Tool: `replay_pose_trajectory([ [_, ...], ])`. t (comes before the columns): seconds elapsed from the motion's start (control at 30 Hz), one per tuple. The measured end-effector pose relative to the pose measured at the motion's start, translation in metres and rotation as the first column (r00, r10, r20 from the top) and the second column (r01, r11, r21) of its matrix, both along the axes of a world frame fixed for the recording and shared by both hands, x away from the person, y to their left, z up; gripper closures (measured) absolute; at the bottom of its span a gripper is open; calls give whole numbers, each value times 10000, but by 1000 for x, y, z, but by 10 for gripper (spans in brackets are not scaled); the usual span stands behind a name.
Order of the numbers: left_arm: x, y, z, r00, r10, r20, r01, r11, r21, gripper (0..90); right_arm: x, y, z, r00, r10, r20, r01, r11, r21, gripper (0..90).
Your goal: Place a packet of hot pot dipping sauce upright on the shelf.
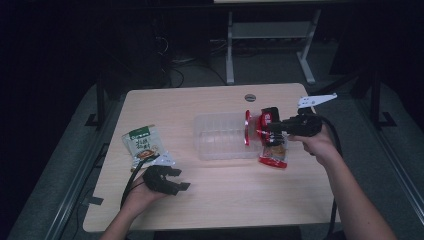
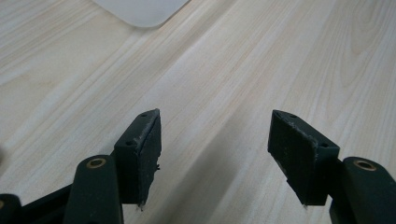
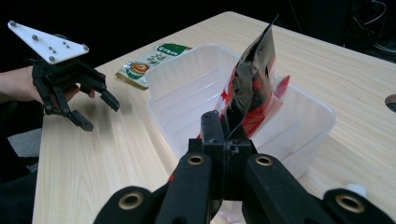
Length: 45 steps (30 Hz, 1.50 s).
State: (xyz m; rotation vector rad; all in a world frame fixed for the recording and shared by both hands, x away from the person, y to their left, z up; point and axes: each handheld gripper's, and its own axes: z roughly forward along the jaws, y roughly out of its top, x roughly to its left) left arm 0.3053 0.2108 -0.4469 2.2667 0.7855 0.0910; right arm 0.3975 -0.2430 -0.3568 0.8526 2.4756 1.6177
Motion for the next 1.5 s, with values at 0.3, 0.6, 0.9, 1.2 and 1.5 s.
replay_pose_trajectory([
  [0.3,0,0,0,10000,-73,2,73,9999,84,346,5,4,-2,9999,-58,-97,58,10000,11,899],
  [0.6,-1,-1,-1,10000,-62,-49,62,10000,61,346,13,14,-10,9996,-84,-265,82,9999,-91,899],
  [0.9,0,-2,-1,9998,-186,-29,187,9998,123,346,23,22,-20,9984,-111,-557,106,9999,-103,898],
  [1.2,-1,-3,-2,9998,-172,-66,173,9998,91,345,30,31,-25,9969,-75,-779,52,9996,-294,895],
  [1.5,-1,-4,-2,9997,-223,-113,224,9997,115,345,35,40,-30,9960,-128,-879,88,9989,-455,891],
])
